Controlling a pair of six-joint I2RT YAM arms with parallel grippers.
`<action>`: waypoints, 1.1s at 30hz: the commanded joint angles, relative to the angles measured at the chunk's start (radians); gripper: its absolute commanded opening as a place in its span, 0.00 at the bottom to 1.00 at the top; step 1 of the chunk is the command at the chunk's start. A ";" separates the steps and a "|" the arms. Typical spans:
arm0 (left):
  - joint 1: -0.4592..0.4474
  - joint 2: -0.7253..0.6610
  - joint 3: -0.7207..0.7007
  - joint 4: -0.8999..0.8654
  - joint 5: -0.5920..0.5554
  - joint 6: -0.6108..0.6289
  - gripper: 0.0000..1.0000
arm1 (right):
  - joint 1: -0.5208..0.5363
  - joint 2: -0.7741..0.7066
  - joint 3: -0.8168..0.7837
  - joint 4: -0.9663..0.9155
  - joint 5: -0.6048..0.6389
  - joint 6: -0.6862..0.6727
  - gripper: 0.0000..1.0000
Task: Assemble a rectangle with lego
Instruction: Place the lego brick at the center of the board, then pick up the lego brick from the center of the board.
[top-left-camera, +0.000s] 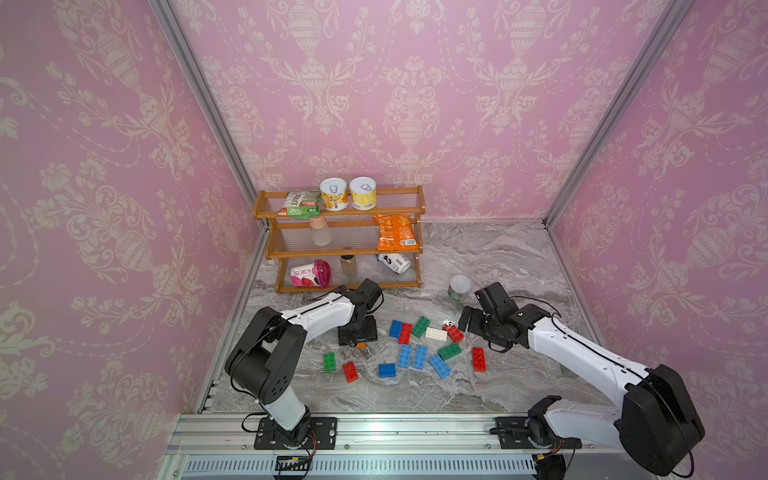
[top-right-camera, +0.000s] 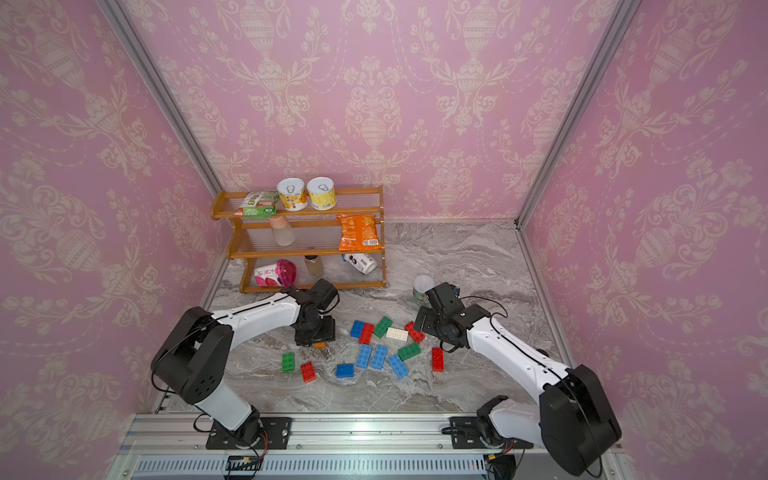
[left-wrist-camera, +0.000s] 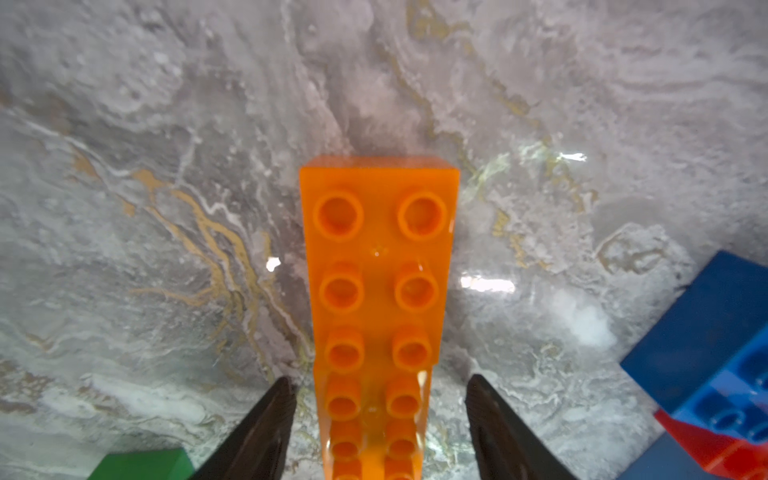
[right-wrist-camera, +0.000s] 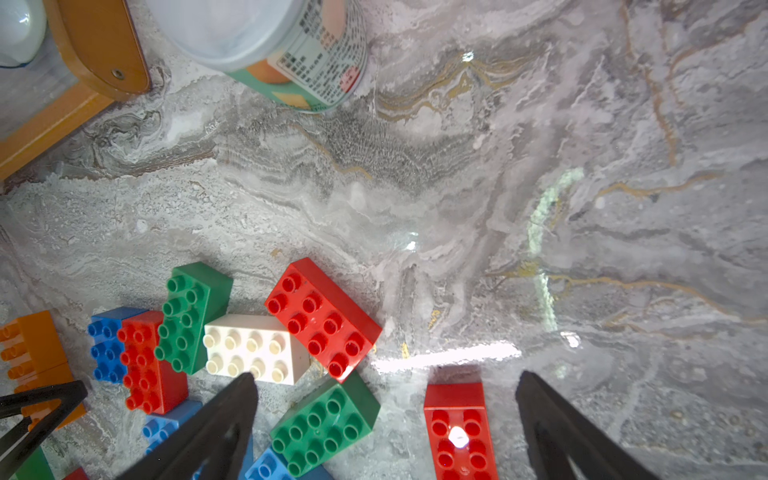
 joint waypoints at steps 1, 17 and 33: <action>-0.006 -0.088 0.050 -0.068 -0.071 -0.008 0.78 | -0.008 -0.027 -0.005 -0.014 0.005 0.000 1.00; -0.006 -0.441 -0.123 -0.104 -0.059 -0.157 0.99 | -0.007 -0.105 0.003 -0.118 0.050 -0.029 1.00; -0.052 -0.281 -0.058 0.175 0.110 0.088 0.93 | -0.007 -0.081 0.045 -0.184 0.104 -0.049 1.00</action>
